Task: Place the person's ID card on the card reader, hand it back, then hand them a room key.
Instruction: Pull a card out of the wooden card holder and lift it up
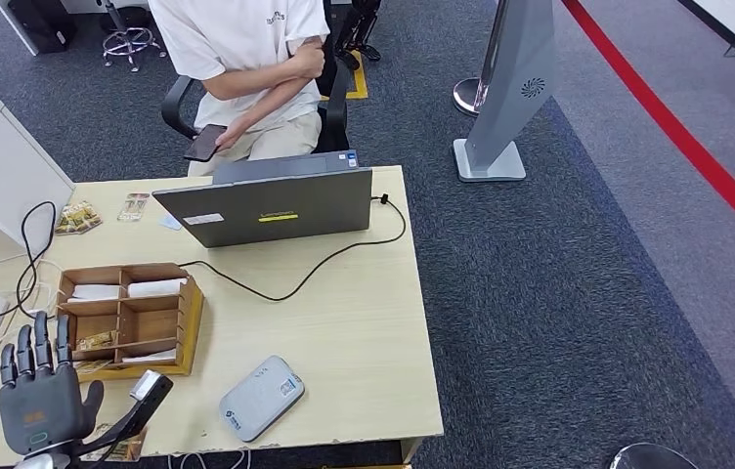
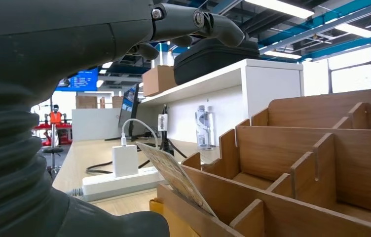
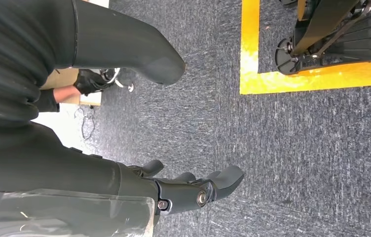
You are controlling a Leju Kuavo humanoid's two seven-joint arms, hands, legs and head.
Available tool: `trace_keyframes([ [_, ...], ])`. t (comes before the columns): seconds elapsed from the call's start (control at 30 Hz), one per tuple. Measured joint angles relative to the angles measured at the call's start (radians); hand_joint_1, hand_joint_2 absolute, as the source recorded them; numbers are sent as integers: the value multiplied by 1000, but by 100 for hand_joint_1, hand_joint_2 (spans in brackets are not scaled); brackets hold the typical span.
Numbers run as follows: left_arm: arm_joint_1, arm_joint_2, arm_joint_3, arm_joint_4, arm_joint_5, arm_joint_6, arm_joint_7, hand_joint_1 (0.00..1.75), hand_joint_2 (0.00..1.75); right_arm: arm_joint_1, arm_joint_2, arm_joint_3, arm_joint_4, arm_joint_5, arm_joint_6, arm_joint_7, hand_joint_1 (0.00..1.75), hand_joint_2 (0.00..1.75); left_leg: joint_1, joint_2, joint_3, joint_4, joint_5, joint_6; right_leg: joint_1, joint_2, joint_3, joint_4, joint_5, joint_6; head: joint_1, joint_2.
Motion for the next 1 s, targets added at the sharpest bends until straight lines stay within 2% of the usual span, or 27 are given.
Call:
trace_keyframes([
  [0.67,18,50,-121,25,9,0,109,0,175,1,0,0,0,0,0,8,0,175,0,0,0,0,0,0,0,0,0,0,0,0,0,0],
  [1.0,21,75,-129,27,24,0,118,0,175,1,0,0,0,0,1,16,0,175,0,0,0,0,0,0,0,0,0,0,0,0,0,0],
])
